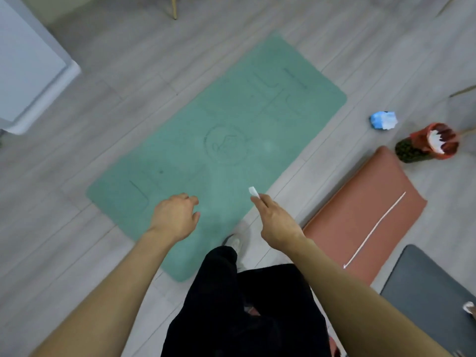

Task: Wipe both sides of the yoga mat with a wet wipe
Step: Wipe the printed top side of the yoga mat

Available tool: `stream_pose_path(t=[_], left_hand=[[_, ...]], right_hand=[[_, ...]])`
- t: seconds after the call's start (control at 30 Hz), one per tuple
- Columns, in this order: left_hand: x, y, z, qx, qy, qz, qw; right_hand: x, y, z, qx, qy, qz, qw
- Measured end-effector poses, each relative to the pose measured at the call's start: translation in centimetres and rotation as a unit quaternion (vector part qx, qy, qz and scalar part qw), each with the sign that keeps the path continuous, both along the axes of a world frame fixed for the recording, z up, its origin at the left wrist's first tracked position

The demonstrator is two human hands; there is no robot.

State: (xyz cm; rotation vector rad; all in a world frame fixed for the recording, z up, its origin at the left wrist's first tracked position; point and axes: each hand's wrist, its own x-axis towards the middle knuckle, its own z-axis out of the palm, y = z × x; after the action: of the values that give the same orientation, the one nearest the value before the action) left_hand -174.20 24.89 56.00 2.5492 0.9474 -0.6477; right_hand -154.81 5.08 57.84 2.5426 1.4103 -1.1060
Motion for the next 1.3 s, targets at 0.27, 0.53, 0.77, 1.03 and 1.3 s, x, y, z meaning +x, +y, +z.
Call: stream_pose_path(t=[0.27,0.53,0.77,1.03,1.3], left_hand=[[2.1,-0.8,-3.7,-0.029,0.027,0.102,0.994],[-1.9,-6.2,-12.8,-0.112,0.041,0.394,0.911],[-6.9,-11.7,-23.7,-0.157,0.062,0.504,0.847],[-14.1,-14.7,-42.6,-0.204,0.054,0.548,0.81],[-21.9,-19.4,-58.8,-0.129,0.013,0.668,0.733]], right_hand=[[6.4,5.4,-3.7,0.013,0.016,0.1,0.995],[5.3,12.8,-16.3,-0.045,0.008,0.382,0.923],[-0.3,12.7,-28.8,-0.017,0.046,0.407,0.912],[-4.3,9.7,-44.9,-0.082,-0.001,0.42,0.904],[-12.1,9.5,-59.7,0.005,-0.042,0.396,0.917]])
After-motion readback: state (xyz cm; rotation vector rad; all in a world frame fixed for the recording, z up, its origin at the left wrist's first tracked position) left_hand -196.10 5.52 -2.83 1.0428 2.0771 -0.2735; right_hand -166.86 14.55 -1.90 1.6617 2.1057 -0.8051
